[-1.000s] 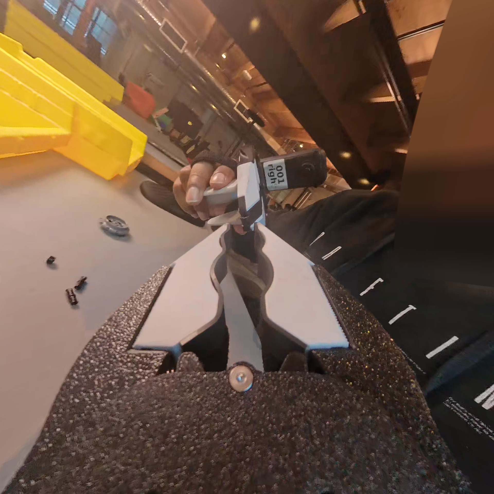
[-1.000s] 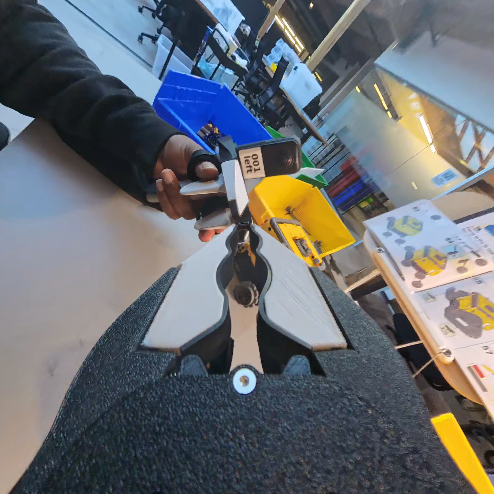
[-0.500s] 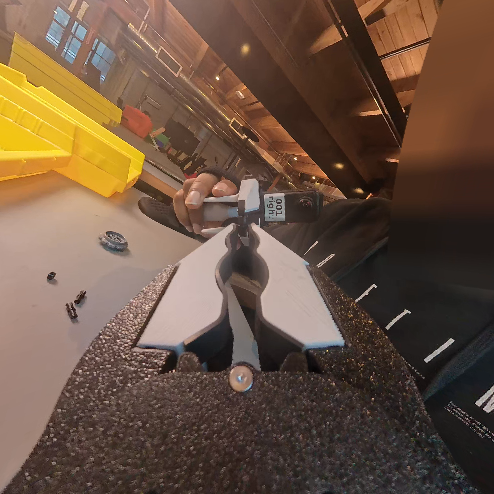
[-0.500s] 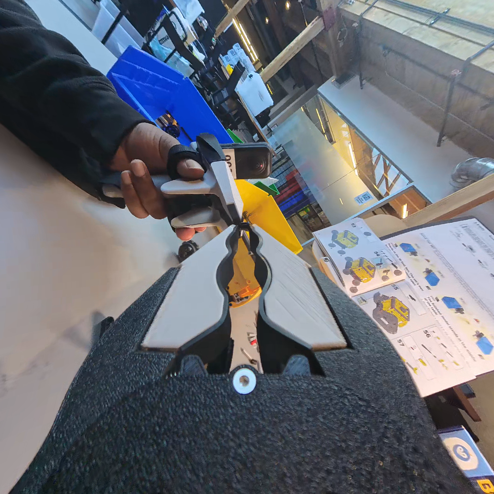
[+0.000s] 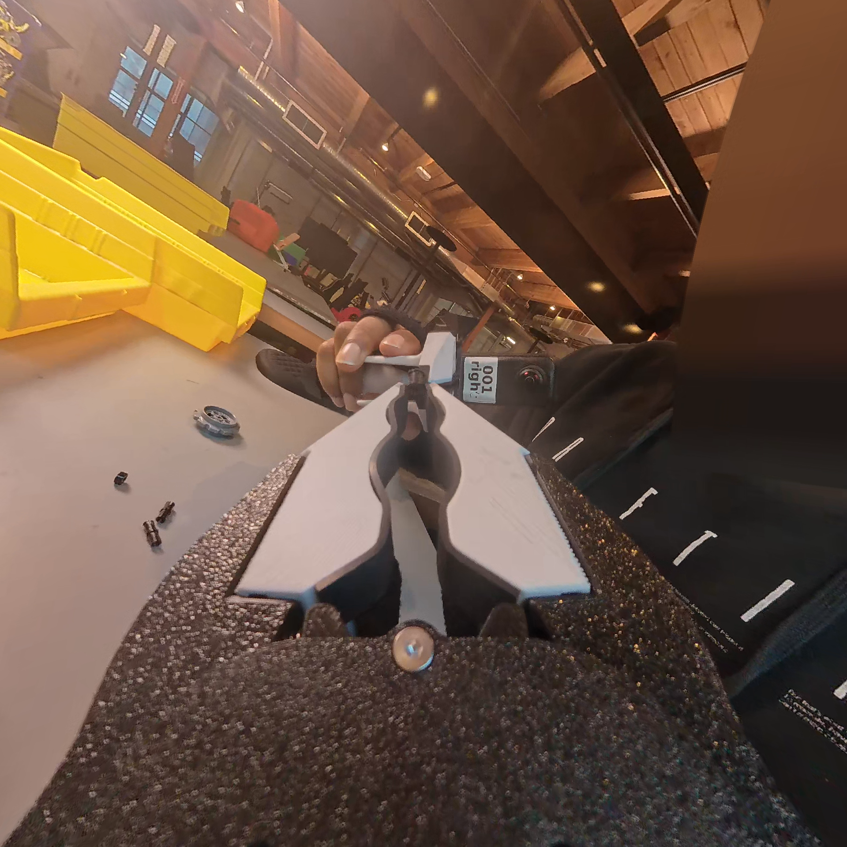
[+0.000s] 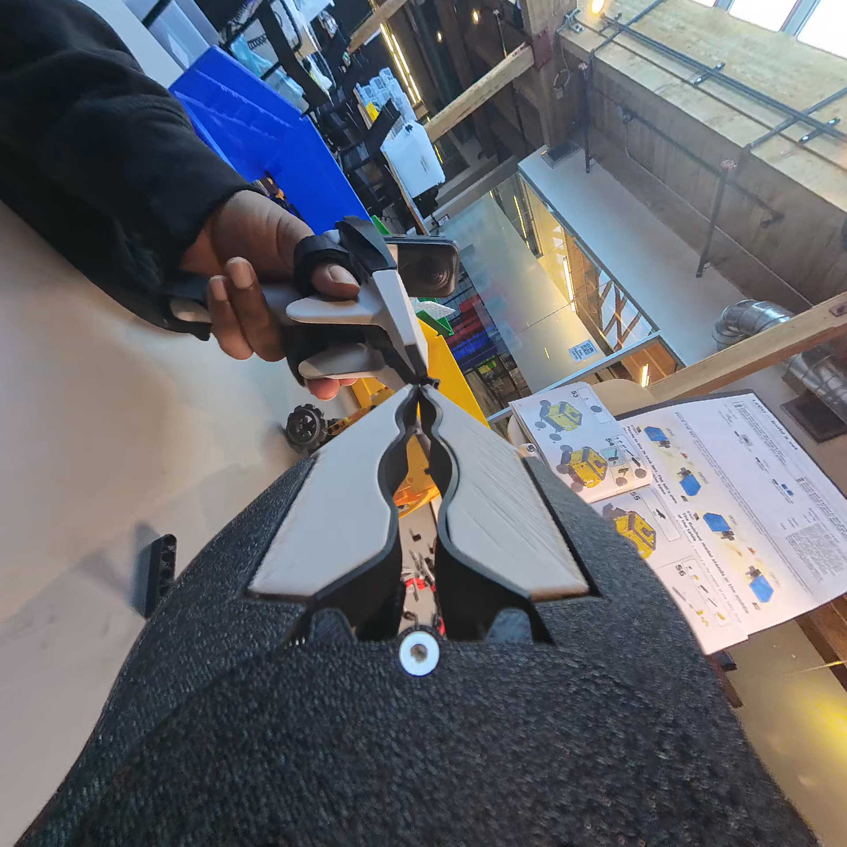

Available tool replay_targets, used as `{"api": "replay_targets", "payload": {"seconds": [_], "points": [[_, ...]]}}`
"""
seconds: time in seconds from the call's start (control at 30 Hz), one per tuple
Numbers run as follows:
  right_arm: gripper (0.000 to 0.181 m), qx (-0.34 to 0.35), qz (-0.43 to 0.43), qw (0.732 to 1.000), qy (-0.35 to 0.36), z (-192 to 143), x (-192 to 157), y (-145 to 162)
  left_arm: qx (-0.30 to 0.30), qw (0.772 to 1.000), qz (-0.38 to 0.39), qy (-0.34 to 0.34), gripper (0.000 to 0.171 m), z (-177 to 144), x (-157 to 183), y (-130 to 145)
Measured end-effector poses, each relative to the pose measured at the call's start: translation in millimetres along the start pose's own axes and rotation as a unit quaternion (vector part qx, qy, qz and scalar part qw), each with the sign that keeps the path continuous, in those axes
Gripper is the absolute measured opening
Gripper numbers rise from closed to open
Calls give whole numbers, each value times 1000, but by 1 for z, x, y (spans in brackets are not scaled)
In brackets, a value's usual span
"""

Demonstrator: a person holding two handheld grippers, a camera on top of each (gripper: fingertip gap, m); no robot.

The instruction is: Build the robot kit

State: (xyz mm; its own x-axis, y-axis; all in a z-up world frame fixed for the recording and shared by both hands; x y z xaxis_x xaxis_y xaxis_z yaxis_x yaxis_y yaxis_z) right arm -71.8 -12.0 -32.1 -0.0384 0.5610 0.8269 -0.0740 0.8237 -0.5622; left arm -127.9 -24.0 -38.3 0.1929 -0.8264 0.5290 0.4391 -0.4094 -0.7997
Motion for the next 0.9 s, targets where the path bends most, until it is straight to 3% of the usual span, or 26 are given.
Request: {"api": "replay_targets", "payload": {"seconds": [0.13,0.3,0.43,0.9], "points": [[5,11,51,999,-15,-3,3,-1,-21,1000,18,-3,4,1,2,3],[13,22,166,976,-142,-10,-3,-2,-68,997,34,8,4,6,5,16],[13,8,186,962,-198,-13,-7,-1,-91,995,43,25,4,10,12,23],[9,33,301,924,-234,-15,-5,-9,-108,985,133,7,4,15,19,25]]}}
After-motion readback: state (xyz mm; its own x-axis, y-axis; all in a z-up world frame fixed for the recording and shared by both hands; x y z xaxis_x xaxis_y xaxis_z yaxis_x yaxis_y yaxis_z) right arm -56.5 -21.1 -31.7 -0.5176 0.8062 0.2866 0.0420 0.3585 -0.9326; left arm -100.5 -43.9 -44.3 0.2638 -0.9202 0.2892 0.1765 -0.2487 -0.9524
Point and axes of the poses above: each gripper's, where its closed fingertips meet, z out along the fingers, y out of its underside, x = y × z across the jaws, the point moved 3 cm from there along -z, back along the fingers, and after that the axes turned 2 degrees about z, right-handed, at the moved point
